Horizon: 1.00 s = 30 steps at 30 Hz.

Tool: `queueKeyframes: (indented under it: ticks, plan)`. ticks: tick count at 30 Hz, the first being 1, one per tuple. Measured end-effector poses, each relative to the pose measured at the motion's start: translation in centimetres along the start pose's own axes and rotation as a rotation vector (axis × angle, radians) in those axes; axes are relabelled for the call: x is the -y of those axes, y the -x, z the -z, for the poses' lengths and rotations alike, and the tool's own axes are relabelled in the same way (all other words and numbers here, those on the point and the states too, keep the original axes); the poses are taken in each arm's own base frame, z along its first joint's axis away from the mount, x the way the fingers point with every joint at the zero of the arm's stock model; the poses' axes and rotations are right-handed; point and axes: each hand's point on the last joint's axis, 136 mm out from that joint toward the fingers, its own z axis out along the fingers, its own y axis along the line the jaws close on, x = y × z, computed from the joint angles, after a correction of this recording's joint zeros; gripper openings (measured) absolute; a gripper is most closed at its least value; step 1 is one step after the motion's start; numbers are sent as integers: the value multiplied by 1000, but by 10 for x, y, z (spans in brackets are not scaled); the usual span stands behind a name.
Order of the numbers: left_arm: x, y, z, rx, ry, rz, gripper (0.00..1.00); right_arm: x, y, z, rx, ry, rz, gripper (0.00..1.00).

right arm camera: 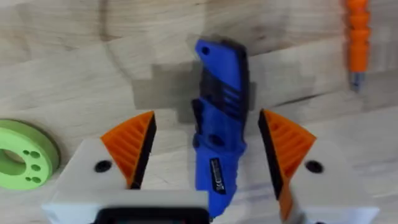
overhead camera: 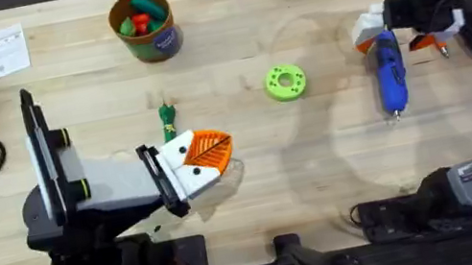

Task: Pick up the gripper from the table and insert it into the empty holder that is missing its gripper. Then pick up a screw, insert it into the mounting hole, and use the screwdriver to tighten it. Finally, clean up the table by picking up the vegetable and placing it into the bucket.

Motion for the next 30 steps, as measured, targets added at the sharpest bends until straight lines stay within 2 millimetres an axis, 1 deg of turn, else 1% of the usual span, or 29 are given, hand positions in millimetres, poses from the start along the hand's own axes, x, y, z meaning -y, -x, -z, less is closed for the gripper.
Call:
queueKeyframes:
  ticks: [3, 7, 11, 19, 25, 30]
  plan:
    - [0, 0, 0, 0, 0, 0, 4, -4, 1, -11, -17, 36, 11, 951]
    - [0, 0, 0, 0, 0, 0, 4, -2, -3, -19, -28, 56, 12, 951]
    - [0, 0, 0, 0, 0, 0, 4, 1, -5, -22, -31, 61, 26, 948]
    - [0, 0, 0, 0, 0, 0, 4, -1, -4, -25, -22, 71, 49, 934]
    - [0, 0, 0, 0, 0, 0, 4, -1, -12, -34, -36, 71, 56, 934]
    - [0, 0, 0, 0, 0, 0, 4, -1, -10, -35, -24, 68, 56, 933]
